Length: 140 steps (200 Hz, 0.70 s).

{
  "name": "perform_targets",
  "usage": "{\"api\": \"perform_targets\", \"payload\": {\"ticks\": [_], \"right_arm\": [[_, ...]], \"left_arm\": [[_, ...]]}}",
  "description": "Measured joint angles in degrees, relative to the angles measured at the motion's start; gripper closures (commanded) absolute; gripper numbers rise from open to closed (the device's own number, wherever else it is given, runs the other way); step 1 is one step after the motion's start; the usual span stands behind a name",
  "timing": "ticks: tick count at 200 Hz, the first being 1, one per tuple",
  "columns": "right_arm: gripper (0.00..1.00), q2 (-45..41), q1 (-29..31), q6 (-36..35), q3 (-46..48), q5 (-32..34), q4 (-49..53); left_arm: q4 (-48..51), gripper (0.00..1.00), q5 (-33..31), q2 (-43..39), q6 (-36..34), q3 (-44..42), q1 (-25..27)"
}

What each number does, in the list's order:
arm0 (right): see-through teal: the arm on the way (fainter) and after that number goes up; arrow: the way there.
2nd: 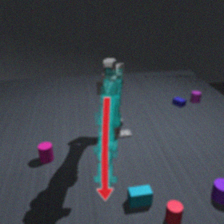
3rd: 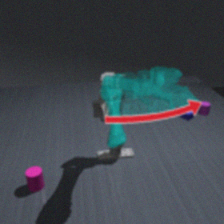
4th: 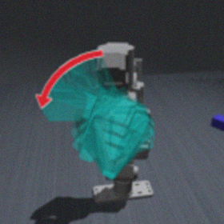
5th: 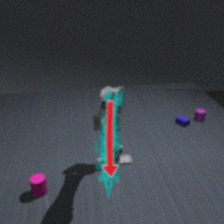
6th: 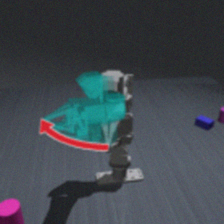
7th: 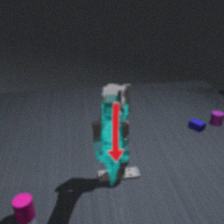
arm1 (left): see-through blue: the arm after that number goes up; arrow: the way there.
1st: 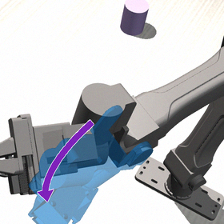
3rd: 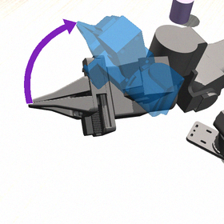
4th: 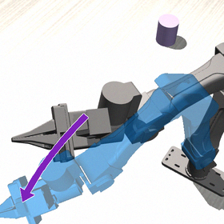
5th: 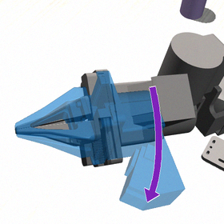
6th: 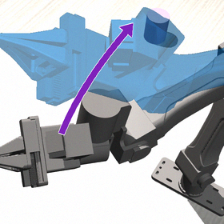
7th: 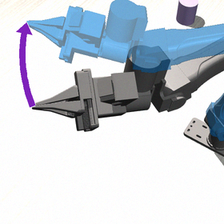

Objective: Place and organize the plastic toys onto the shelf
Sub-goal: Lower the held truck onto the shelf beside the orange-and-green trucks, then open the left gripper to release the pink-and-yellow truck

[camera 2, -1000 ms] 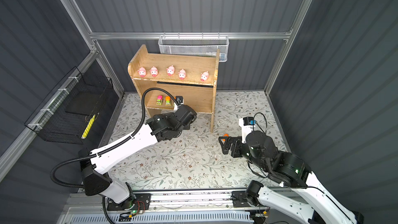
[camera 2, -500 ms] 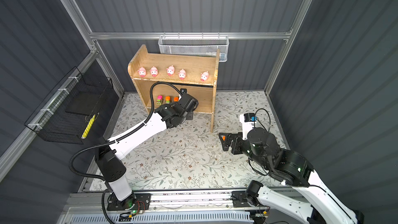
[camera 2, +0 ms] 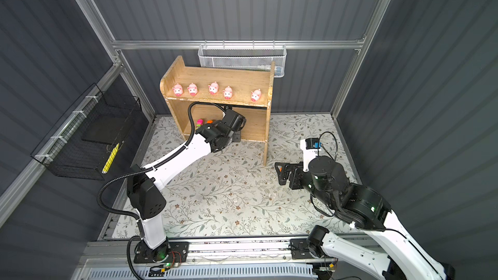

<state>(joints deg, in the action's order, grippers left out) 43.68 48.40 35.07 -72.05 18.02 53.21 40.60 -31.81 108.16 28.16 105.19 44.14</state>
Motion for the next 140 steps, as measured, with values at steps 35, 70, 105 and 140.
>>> {"api": "perform_targets", "payload": {"ticks": [35,70,105,140], "right_arm": [[0.01,0.26,-1.6,-0.68,0.0,-0.52,-0.02],[0.01,0.37,-2.64,-1.05,0.0,-1.49,-0.02],[0.01,0.35,-3.37,-1.14,0.0,-2.4,-0.02],[0.01,0.35,-3.78,-1.29,0.0,-2.91,-0.04]], "left_arm": [[-0.46,0.65,0.59,0.87,-0.44,1.01,-0.37],[-0.66,0.4,1.14,1.27,-1.33,1.38,-0.37],[-1.07,0.33,1.46,1.27,-1.22,1.38,-0.37],[-1.07,0.33,1.46,1.27,-1.22,1.38,-0.37]]}}
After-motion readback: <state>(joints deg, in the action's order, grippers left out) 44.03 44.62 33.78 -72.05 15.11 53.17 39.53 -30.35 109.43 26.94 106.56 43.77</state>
